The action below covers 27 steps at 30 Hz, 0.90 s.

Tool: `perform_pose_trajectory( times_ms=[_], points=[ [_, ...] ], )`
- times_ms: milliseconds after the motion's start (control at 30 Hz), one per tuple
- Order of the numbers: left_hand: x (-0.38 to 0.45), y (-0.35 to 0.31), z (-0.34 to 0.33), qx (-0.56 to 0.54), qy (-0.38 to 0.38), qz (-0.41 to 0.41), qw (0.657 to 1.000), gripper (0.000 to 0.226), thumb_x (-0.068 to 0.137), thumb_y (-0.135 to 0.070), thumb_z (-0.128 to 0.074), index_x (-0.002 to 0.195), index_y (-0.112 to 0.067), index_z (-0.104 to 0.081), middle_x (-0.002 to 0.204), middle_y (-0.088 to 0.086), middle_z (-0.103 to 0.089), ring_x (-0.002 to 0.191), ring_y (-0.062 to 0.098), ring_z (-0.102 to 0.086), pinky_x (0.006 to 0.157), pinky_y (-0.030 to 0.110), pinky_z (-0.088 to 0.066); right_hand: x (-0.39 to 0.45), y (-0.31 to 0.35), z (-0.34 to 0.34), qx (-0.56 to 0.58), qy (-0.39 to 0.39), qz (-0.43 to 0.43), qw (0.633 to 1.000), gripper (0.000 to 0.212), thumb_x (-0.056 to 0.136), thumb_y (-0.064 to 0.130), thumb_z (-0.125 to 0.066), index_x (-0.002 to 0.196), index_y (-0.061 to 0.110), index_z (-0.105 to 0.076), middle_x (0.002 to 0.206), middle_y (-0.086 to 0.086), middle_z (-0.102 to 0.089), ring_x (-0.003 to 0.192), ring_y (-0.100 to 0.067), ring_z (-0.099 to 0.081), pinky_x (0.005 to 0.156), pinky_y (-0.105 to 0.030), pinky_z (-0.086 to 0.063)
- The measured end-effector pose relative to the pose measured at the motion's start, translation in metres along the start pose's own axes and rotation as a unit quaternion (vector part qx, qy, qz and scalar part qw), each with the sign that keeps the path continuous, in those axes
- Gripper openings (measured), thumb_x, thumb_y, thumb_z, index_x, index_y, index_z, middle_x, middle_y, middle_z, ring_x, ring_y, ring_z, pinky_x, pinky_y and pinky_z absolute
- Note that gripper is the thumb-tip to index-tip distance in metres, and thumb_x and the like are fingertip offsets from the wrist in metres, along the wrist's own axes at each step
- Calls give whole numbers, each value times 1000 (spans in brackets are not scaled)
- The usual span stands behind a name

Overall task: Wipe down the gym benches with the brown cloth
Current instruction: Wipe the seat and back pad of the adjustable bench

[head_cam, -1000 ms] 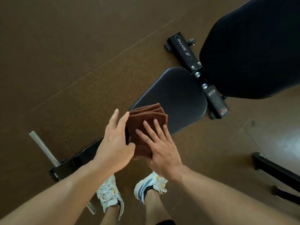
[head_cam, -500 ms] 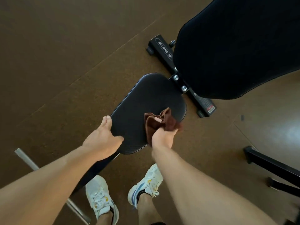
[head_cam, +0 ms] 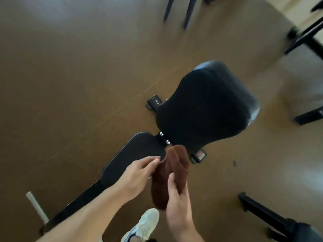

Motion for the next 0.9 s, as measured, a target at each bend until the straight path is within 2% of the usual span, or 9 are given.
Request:
perform_pose_trajectory(
  times_ms=[67,133,233,300,400,500,733,800,900],
  points=[
    [-11,-57,-23,-76,30,-35,996,27,104,-39,-52,119,-35,-74,112,-13,-76,112,4,-67,106,34,-51,-12,63,24,-89,0,138,986,46,97,62,-53,140,71,-40,137,31,-60,130,4,-57,107,-21,-48],
    [-21,-105,-43,-130,42,-59,989,23,104,-35,-54,109,-33,-77,107,-7,-78,109,11,-70,103,38,-53,-18,110,49,-163,-50,240,956,49,100,52,-51,142,70,-34,143,25,-57,133,4,-54,105,-17,-47],
    [-27,-151,-61,-147,-7,-117,982,20,102,-35,-59,107,-26,-77,102,-5,-78,100,8,-72,92,29,-57,-18,171,74,-246,-168,360,884,60,103,50,-50,160,41,-31,161,1,-45,150,-16,-42,122,-48,-38],
    [-24,-161,-64,-136,-64,-119,981,22,102,-37,-59,115,-26,-73,107,-11,-76,100,0,-69,84,17,-53,5,205,77,-361,-210,377,827,72,106,43,-52,166,18,-22,172,-6,-27,161,-23,-18,131,-53,-15],
    [-10,-158,-54,-107,-107,-73,986,29,102,-38,-58,129,-31,-65,119,-23,-65,102,-10,-59,78,8,-40,74,236,59,-592,-115,309,736,86,103,53,-54,168,21,-7,177,0,-8,163,-22,1,132,-50,-2],
    [13,-150,-36,-108,-119,-57,985,35,102,-37,-59,137,-33,-58,128,-20,-60,107,-5,-55,79,13,-41,121,237,39,-701,-98,317,632,104,94,58,-65,168,21,-1,177,-4,-5,163,-32,-6,131,-55,-14],
    [66,-139,-2,-111,-105,-33,988,39,103,-26,-59,141,-31,-54,141,-13,-57,122,3,-55,98,26,-44,150,267,16,-723,-76,364,582,90,85,65,-72,157,24,-36,164,-1,-38,154,-32,-31,121,-52,-37],
    [78,-128,8,-108,-105,-12,989,43,101,-16,-58,140,-33,-53,140,-9,-58,125,7,-56,95,25,-48,157,272,1,-735,-69,380,557,79,85,71,-67,146,23,-52,154,0,-52,147,-31,-41,116,-51,-42],
    [100,-110,23,-83,-122,7,989,47,100,-9,-55,141,-33,-52,141,-8,-57,122,6,-54,76,14,-45,170,276,-17,-766,-67,418,484,59,86,71,-63,116,20,-69,122,-3,-72,122,-33,-61,101,-52,-50]
  ],
)
Point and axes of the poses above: each hand's wrist, its own x-axis towards the middle knuckle, its own z-axis out of the back of the hand, y = z × x, the point moved 2 cm from there along x, towards the middle knuckle
